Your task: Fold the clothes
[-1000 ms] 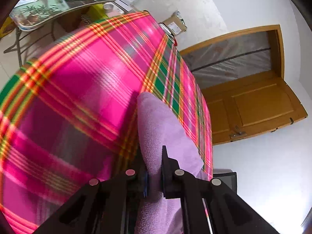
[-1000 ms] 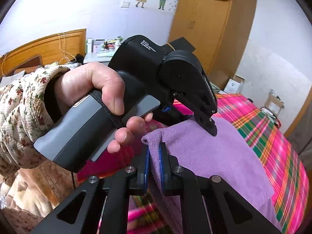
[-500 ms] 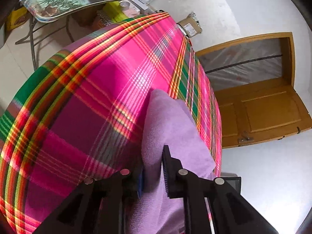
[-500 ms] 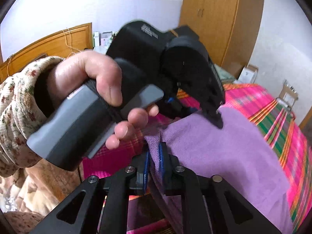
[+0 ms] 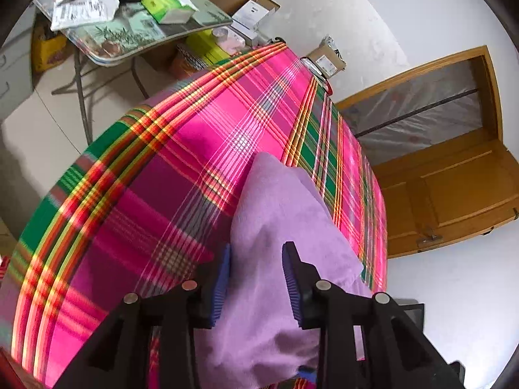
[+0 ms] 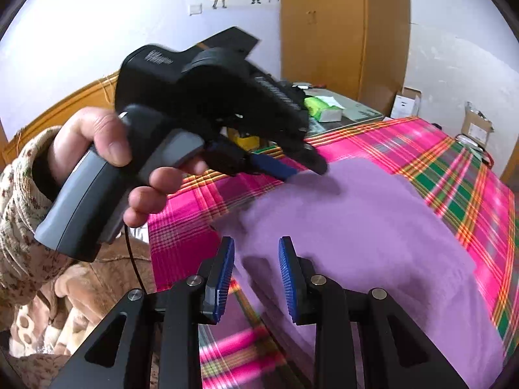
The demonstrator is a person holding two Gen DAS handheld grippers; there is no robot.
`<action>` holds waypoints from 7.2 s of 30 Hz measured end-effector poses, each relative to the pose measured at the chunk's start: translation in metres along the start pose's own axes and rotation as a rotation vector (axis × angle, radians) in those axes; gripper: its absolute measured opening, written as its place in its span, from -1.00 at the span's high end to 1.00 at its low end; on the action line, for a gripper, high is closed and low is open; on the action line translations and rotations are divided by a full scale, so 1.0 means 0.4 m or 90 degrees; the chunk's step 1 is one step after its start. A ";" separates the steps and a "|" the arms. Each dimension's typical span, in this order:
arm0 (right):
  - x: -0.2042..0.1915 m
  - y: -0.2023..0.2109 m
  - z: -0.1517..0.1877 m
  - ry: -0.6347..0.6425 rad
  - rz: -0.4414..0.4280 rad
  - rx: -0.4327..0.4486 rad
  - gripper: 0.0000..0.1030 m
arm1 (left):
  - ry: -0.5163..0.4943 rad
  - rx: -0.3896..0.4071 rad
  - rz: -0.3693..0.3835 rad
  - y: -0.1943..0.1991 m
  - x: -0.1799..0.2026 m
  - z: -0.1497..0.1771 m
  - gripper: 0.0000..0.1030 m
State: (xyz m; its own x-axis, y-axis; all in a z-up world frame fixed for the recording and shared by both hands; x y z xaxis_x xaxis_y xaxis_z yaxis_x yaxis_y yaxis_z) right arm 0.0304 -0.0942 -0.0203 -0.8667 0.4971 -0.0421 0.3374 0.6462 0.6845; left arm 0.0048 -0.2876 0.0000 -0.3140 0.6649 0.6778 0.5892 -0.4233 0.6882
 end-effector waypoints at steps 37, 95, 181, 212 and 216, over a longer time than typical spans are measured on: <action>0.522 0.390 0.474 -0.385 0.323 -0.033 0.23 | -0.249 -0.138 0.073 -0.227 0.442 0.287 0.36; 0.805 0.736 0.708 -0.498 0.543 0.028 0.91 | -0.246 -0.209 0.103 -0.407 0.474 0.407 0.34; 0.663 0.815 0.772 -0.594 0.444 0.133 0.77 | -0.465 -0.413 0.146 -0.696 0.898 0.698 0.33; 0.550 0.701 0.621 -0.427 0.364 0.119 0.77 | -0.241 -0.407 0.349 -0.639 0.852 0.570 0.19; 0.539 0.660 0.608 -0.406 0.344 0.098 0.77 | -0.231 -0.406 0.346 -0.638 0.832 0.561 0.19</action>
State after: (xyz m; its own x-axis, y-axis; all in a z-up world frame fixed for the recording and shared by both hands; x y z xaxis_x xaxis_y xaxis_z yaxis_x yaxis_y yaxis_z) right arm 0.0221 0.3243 -0.0256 -0.2145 0.9614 -0.1726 0.7316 0.2752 0.6237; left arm -0.0831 0.1799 -0.0080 0.2038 0.3819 0.9015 0.0303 -0.9228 0.3841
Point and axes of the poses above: each gripper's, at about its wrist camera, not at the fingertips, and y roughly against the way its jaws point, x to its right, z to its underside, the point moved 2 cm from there along -y, roughly the way its jaws point
